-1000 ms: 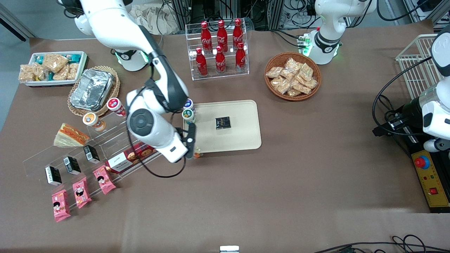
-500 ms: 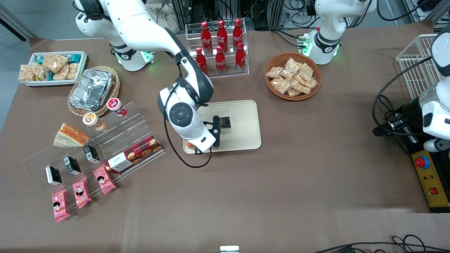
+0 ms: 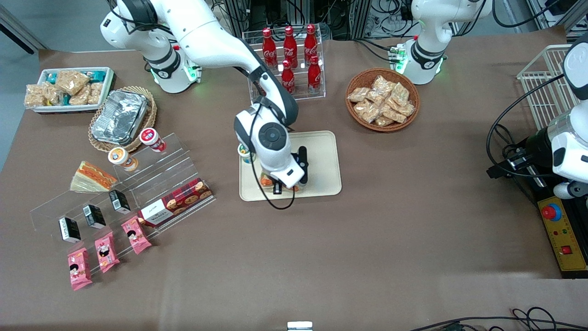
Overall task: Place sandwich on tray
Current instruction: 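Lower the sandwich onto the tray and open the right gripper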
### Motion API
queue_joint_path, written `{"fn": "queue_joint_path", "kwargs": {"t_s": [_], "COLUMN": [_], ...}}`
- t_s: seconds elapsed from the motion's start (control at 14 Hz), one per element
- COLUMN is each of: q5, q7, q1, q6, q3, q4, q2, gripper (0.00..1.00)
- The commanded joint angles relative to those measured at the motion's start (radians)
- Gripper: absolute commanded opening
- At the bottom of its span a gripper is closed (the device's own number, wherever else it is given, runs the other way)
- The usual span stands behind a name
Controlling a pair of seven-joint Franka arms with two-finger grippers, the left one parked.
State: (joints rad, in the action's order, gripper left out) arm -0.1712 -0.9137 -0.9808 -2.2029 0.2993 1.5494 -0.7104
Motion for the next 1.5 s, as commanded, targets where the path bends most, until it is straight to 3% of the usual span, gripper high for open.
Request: {"fn": "queue_joint_path", "kwargs": {"t_s": [0.0,0.71,0.79,0.86,1.21,1.43], "q5": [0.025,0.035,0.038,0.056,0.067,0.059], "q7": [0.019,0.019,0.018,0.018,0.012,0.019], "q1": [0.002,-0.024,-0.024,-0.024,-0.018,0.001], "q6": [-0.055,-0.073,-0.075,-0.075,-0.055,0.032], "q3": [-0.002,-0.003,-0.003,-0.003,-0.003,-0.002], "q4": [-0.002,0.02,0.02,0.02,0.018,0.018], "q2": [-0.023,-0.053,-0.055,-0.057,-0.027,0.032], "gripper": [0.0,0.01,0.73,0.99,0.99,0.99]}}
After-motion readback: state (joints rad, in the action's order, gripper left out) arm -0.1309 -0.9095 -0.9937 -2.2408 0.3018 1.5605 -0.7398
